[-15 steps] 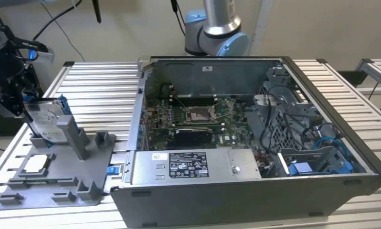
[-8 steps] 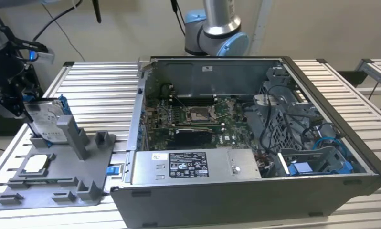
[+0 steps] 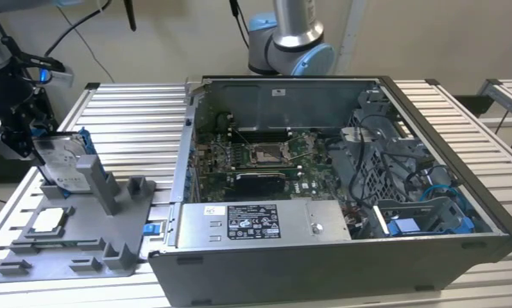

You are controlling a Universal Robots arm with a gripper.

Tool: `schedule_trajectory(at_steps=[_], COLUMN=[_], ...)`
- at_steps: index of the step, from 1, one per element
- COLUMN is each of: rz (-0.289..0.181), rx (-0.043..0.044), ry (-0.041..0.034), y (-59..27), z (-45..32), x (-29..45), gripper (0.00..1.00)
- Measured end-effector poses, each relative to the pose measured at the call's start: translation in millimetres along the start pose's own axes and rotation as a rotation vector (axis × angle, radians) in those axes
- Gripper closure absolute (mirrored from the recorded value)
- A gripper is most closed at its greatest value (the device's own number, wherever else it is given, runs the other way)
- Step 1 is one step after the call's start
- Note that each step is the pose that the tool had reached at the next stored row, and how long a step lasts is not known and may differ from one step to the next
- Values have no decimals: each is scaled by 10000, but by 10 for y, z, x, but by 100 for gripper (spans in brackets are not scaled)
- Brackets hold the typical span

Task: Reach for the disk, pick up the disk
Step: 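Pick up the disk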

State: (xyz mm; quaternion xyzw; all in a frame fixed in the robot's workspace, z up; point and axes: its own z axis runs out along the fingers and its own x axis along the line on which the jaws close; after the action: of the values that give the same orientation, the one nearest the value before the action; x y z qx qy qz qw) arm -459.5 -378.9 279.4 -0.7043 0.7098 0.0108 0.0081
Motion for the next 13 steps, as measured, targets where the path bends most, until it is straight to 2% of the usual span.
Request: schedule_trajectory(at_steps=[13], rz=[-40], rx=[-1], ry=[-17], y=[3], z=[101], x=[2], gripper=[0])
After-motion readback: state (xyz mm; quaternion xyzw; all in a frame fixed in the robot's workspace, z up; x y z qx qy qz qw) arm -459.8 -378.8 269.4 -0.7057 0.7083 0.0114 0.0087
